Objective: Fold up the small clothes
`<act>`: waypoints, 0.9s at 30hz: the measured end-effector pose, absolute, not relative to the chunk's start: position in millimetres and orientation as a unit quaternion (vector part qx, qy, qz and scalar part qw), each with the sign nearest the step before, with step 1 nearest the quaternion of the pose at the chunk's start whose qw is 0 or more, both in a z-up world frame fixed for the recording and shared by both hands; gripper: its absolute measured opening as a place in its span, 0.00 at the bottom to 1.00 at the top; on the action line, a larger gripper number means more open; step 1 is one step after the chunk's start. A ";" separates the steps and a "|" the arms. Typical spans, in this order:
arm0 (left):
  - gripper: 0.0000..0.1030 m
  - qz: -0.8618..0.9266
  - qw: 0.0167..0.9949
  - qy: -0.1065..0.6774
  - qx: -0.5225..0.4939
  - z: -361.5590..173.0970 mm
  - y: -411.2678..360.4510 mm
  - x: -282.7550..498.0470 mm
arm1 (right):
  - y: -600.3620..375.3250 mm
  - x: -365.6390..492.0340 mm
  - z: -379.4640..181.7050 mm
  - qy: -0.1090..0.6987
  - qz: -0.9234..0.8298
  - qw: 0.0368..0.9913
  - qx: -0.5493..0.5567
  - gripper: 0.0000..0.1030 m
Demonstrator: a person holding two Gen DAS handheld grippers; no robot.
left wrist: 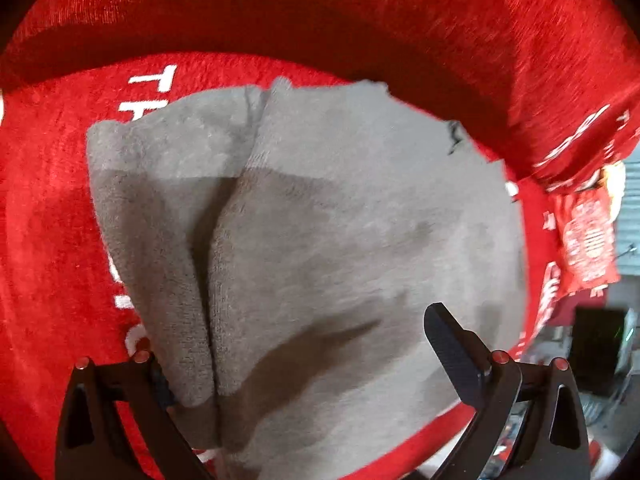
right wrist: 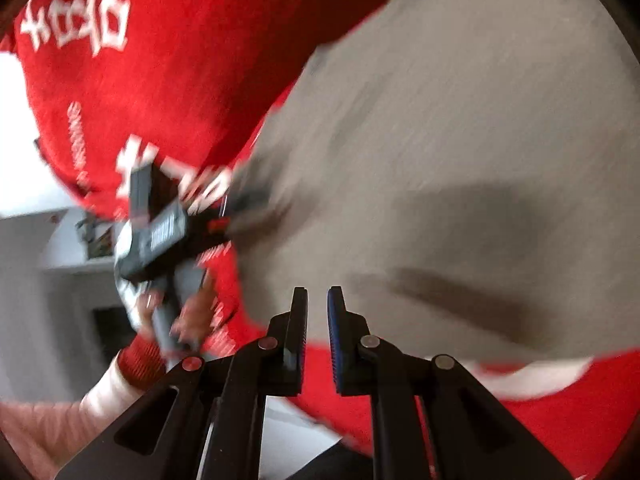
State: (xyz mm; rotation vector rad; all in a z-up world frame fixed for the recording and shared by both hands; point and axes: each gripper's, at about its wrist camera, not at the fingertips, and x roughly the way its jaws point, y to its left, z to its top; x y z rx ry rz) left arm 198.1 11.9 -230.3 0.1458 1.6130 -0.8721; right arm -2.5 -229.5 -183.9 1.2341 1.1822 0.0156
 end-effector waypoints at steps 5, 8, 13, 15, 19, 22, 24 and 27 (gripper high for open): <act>0.64 -0.345 0.638 0.675 0.132 -229.1 18.3 191.7 | -249.6 16.0 -213.4 0.557 -0.034 0.651 0.515 0.13; 0.34 -0.352 0.643 0.667 0.137 -223.2 25.0 193.7 | -252.5 13.1 -220.7 0.547 -0.024 0.645 0.533 0.11; 0.15 -0.369 0.636 0.677 0.040 -204.2 42.6 207.6 | -260.3 0.3 -225.3 0.534 -0.008 0.634 0.559 0.11; 0.15 -0.383 0.638 0.667 0.019 -188.1 43.0 204.2 | -253.2 8.7 -221.9 0.530 -0.001 0.632 0.566 0.11; 0.15 -0.417 0.637 0.648 -0.029 -152.6 17.6 187.3 | -258.5 6.8 -220.3 0.514 0.022 0.626 0.586 0.13; 0.15 -0.445 0.630 0.634 -0.050 -127.8 -8.0 172.0 | -266.9 1.8 -215.0 0.493 0.033 0.624 0.606 0.13; 0.15 -0.461 0.624 0.628 -0.050 -115.6 -27.1 159.7 | -277.9 -5.4 -212.1 0.478 0.034 0.624 0.617 0.13; 0.15 -0.493 0.602 0.626 -0.044 -112.9 -72.6 128.3 | -299.5 -20.8 -211.3 0.456 0.028 0.622 0.636 0.13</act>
